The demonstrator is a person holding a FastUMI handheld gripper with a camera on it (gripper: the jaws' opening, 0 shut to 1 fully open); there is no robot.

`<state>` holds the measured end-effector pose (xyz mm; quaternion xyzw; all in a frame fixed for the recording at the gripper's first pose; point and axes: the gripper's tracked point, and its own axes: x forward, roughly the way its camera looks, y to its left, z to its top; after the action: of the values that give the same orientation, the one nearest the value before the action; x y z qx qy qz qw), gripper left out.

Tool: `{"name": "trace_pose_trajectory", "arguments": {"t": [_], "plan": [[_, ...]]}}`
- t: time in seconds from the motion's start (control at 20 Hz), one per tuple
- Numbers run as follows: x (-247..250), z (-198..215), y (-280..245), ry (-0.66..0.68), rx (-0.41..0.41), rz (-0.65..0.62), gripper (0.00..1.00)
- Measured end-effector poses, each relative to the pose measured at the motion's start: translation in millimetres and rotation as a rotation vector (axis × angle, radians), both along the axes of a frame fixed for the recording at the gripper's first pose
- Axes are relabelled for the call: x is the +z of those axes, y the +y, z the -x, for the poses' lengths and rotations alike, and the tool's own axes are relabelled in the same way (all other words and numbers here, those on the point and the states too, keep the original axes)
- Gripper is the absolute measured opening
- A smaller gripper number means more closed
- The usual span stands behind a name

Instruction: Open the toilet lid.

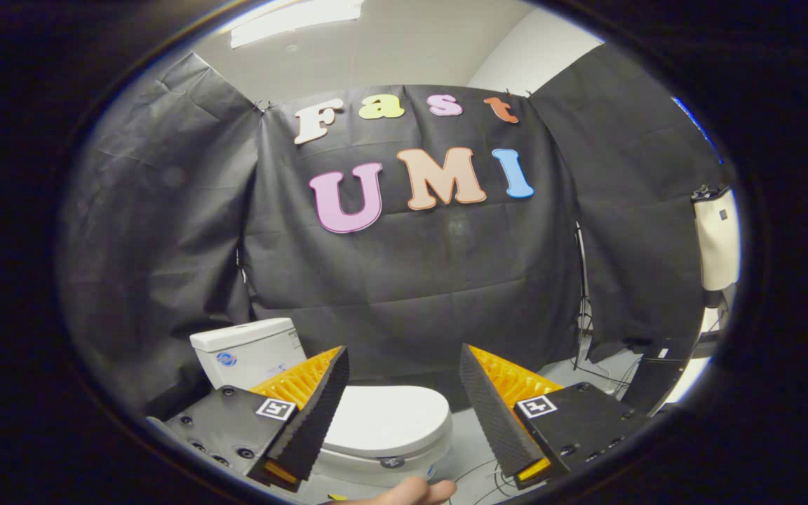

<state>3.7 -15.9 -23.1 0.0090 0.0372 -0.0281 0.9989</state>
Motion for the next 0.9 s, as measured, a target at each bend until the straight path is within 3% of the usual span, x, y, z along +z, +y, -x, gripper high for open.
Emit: {"name": "trace_pose_trajectory", "arguments": {"t": [0.6, 0.9], "plan": [[-38, -30, 29, 0.063, 0.085, -0.008, 0.99], [-68, -45, 25, 0.051, 0.065, -0.075, 0.99]]}}
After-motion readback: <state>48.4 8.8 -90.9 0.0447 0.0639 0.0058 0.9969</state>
